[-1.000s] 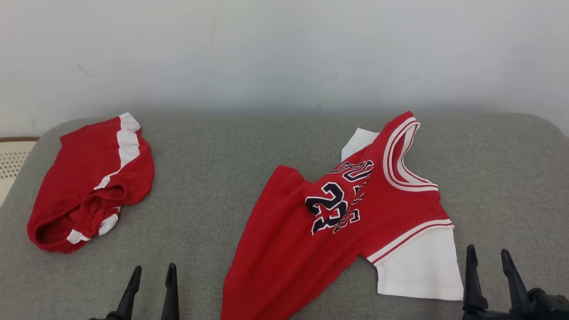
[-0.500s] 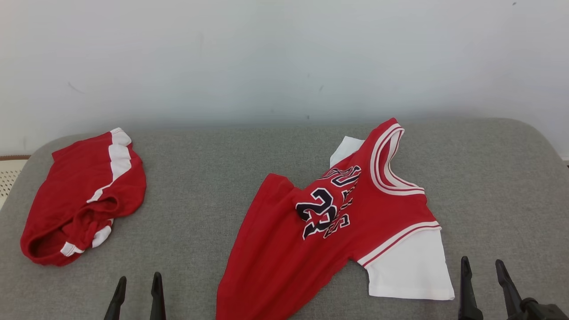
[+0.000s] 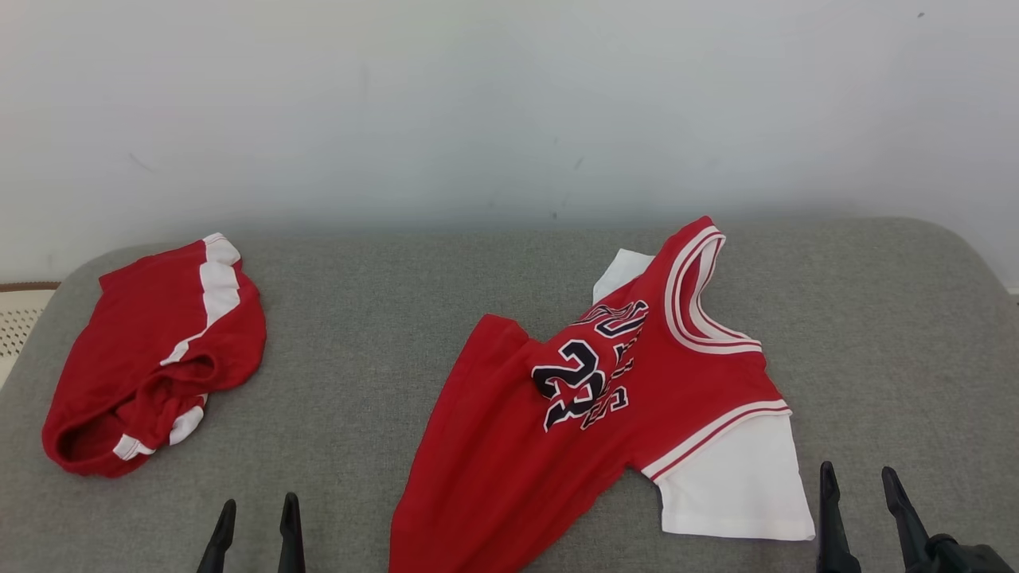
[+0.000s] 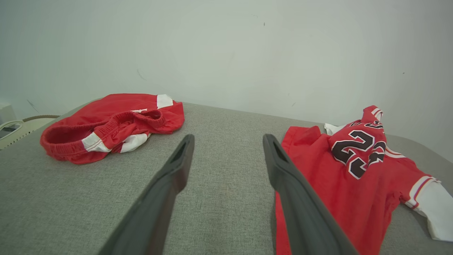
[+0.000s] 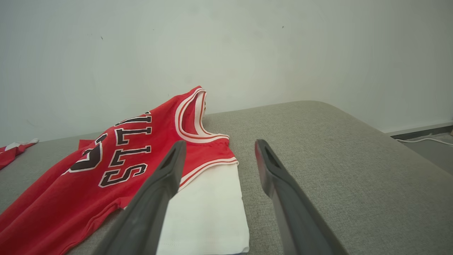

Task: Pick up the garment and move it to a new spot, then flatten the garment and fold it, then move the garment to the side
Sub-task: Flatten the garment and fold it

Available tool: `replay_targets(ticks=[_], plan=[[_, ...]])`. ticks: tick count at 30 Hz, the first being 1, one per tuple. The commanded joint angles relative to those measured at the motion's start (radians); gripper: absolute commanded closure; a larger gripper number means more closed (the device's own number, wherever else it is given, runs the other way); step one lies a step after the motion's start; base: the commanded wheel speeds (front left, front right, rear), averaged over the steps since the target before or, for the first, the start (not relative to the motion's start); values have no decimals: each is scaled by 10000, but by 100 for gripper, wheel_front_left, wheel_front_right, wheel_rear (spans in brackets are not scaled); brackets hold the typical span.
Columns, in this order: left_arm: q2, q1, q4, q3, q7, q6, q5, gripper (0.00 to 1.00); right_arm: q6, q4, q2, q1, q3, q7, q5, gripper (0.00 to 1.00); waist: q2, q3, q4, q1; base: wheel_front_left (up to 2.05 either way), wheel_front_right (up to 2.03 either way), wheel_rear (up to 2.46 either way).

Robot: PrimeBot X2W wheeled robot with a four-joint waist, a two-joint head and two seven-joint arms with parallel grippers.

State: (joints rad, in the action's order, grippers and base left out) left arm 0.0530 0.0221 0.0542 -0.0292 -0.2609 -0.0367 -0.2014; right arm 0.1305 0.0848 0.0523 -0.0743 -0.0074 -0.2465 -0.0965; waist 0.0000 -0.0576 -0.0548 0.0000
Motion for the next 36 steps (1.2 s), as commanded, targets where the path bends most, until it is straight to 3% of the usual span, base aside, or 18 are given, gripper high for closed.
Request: replay_targets(ticks=[1, 18, 28, 36], plan=[[-4, 202, -37, 1, -51, -8, 2, 0, 4, 28, -17, -131, 19, 5, -28, 0, 0, 2, -4, 0, 0, 0, 0], [-11, 157, 41, -12, -51, 75, 64, 0, 4, 124, -25, -156, 9, 21, -72, 0, 0, 36, 16, 0, 0, 0, 0], [-9, 150, 1082, -1433, 22, 869, 31, 0, 4, 903, 99, 152, -454, 443, -172, 0, 0, 201, 205, 0, 0, 0, 0], [-19, 148, 2034, -2431, 27, 1126, -254, 0, 4, 1991, 207, 424, -645, 785, -204, 0, 0, 410, 281, 0, 0, 0, 0]])
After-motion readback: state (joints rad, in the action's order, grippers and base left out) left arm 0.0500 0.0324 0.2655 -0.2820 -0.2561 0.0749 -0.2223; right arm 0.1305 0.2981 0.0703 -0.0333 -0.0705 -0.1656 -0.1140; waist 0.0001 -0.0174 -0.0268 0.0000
